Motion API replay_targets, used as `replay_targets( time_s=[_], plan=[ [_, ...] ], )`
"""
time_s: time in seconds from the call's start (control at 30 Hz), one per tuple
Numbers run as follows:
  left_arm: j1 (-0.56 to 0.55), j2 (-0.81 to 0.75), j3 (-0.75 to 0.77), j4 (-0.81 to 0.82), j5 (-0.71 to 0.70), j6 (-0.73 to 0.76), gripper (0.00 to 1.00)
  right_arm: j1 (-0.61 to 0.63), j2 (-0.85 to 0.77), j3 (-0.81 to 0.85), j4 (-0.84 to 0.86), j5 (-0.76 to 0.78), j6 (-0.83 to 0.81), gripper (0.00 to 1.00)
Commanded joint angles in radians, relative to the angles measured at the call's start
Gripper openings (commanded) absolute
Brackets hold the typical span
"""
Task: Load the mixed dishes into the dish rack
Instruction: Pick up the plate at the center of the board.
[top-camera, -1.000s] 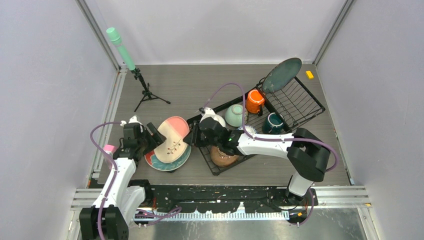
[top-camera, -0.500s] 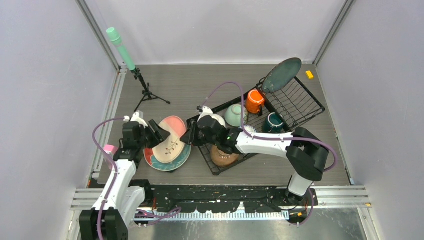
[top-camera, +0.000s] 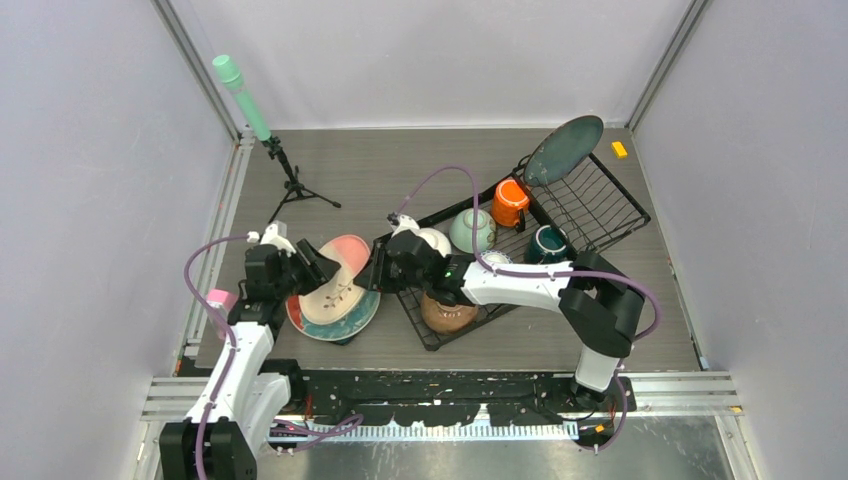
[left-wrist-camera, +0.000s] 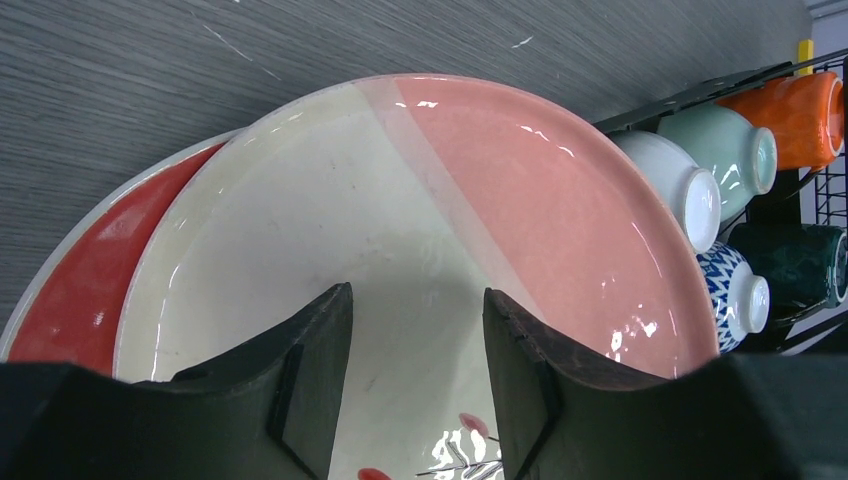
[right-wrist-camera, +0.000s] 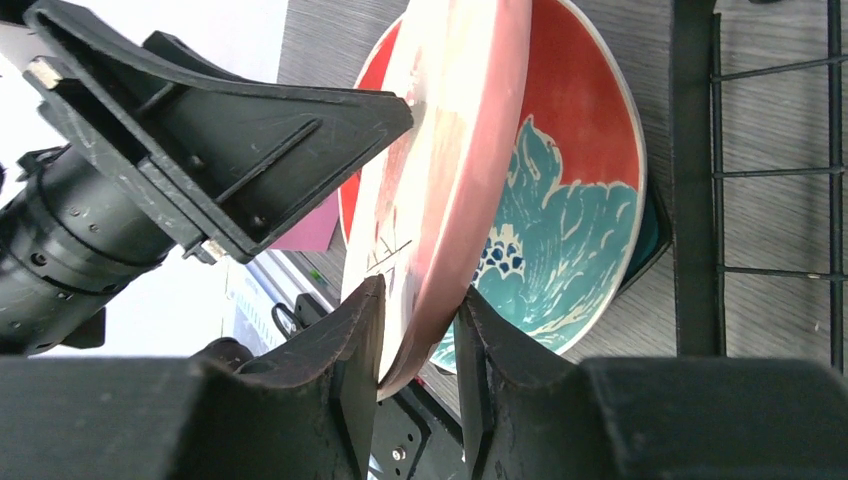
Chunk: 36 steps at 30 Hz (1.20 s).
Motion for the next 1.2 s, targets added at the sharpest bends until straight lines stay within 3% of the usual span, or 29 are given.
replay_targets(
  time_s=[0.0, 0.17, 0.23, 0.5, 0.6, 0.87, 1.17],
  plan=[
    [-0.02, 0.009, -0.042, -0.096, 0.104, -0.028, 0.52, 0.027, 0.02, 0.086, 0.118, -0.014, 0.042, 0.32],
    [-0.02, -0.009, -0.028, -0.112, 0.09, -0.026, 0.53, 0.022, 0.001, 0.074, 0.09, 0.014, 0.051, 0.05],
    [-0.02, -0.02, -0.014, -0.122, 0.082, -0.028, 0.58, 0.016, -0.018, 0.055, 0.096, 0.018, 0.057, 0.01],
    [-0.02, -0.099, 0.123, -0.241, 0.02, -0.007, 0.9, -0.045, -0.114, -0.028, 0.178, -0.061, 0.111, 0.0],
    [-0.02, -0.111, 0.187, -0.295, -0.014, 0.012, 0.98, -0.072, -0.163, -0.058, 0.197, -0.088, 0.116, 0.0],
    [-0.02, -0.108, 0.263, -0.362, -0.03, 0.044, 1.0, -0.142, -0.284, -0.121, 0.218, -0.121, 0.144, 0.0],
    [-0.02, -0.05, 0.351, -0.309, 0.148, 0.026, 1.0, -0.243, -0.432, -0.198, 0.2, -0.162, 0.156, 0.01]
  ],
)
